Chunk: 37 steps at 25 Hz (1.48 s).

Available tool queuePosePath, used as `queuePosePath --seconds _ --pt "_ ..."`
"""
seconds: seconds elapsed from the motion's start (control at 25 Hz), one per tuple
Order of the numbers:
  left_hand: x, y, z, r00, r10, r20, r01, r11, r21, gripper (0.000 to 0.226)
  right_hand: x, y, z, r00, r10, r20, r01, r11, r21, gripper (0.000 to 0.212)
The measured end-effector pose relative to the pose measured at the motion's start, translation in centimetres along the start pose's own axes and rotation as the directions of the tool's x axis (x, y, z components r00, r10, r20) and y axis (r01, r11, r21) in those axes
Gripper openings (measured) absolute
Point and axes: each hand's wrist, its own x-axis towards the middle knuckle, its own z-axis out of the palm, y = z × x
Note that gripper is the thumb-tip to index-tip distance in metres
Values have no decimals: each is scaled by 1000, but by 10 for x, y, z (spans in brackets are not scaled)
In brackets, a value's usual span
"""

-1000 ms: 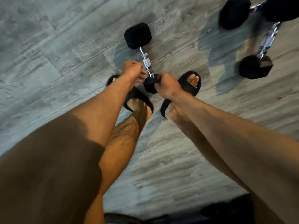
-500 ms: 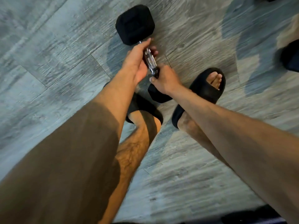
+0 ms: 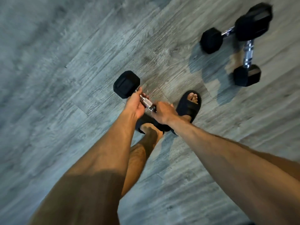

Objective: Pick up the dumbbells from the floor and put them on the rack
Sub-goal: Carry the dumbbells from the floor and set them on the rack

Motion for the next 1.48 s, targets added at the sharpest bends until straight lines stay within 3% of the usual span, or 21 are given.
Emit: queuePosePath --seconds 0.2,0.48,0.72,1.0,1.12,1.48 --pt "-156 13 11 1000 -1 22 0 999 54 22 -140 -33 -61 997 -68 -26 69 998 15 20" --pt "-363 -7 30 997 21 74 -40 962 270 26 -356 -60 -119 992 -8 -126 18 997 81 24" --pt "-475 -58 27 984 -30 178 -73 835 546 32 -491 -46 -100 968 153 -199 -72 929 363 20" --pt "-523 -152 46 969 -113 218 -128 523 842 31 -560 19 -45 912 327 -247 -89 746 660 20" --pt "-538 -213 67 957 -157 243 -180 335 925 31 -583 67 -25 879 403 -255 -89 664 742 16" --pt "-559 -425 129 948 -258 185 -228 -149 962 27 -644 222 40 766 617 -182 -18 302 953 17"
